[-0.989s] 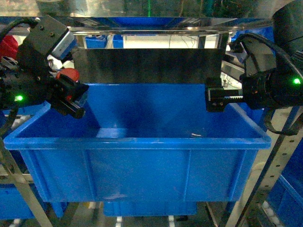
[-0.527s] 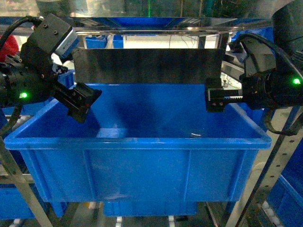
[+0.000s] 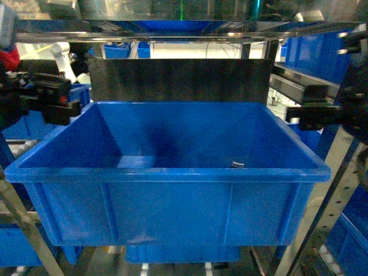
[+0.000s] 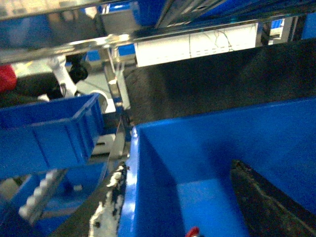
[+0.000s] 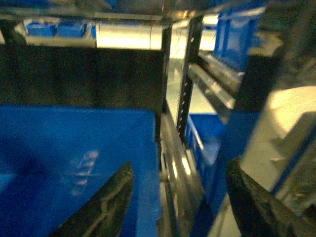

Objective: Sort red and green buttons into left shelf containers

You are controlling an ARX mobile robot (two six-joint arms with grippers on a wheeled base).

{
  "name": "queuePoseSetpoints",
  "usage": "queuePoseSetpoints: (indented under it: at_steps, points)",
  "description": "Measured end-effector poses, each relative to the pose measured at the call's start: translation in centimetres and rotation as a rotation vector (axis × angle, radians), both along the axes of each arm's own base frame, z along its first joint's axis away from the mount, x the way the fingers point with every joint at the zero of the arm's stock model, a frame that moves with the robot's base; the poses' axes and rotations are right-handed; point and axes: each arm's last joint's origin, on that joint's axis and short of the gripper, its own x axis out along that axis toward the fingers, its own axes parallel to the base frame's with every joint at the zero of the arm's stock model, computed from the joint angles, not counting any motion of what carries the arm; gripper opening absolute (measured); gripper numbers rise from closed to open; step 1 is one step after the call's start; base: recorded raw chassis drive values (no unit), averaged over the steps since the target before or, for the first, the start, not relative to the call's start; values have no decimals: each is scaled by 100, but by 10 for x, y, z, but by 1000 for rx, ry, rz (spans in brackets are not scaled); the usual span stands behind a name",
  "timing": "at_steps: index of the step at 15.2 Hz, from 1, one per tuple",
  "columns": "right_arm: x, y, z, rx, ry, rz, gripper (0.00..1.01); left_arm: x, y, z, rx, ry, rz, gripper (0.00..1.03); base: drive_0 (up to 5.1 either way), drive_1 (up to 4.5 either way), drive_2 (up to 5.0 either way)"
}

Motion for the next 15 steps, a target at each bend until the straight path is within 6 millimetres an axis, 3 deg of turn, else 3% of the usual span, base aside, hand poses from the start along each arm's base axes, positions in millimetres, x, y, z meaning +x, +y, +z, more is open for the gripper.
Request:
queuePoseSetpoints:
  at_steps: [2, 4, 5, 10, 15]
  points:
    - [-40, -22, 26, 13, -128, -20, 35, -35, 8, 23, -97, -86, 20, 37, 0, 0, 0]
    - [-78, -30, 31, 9, -113, 2, 10, -67, 10, 17, -112, -53, 8, 11, 0, 0, 0]
    - [-95, -37, 27, 3, -96, -3, 2, -82, 19, 13, -122, -33, 5, 2, 0, 0, 0]
    - [-156, -55, 27, 2, -85, -9, 2, -134, 22, 16, -126, -46, 15, 2, 0, 0, 0]
    - [-193, -63, 28, 3, -88, -7, 2, -166, 22, 17, -126, -45, 16, 2, 0, 0, 0]
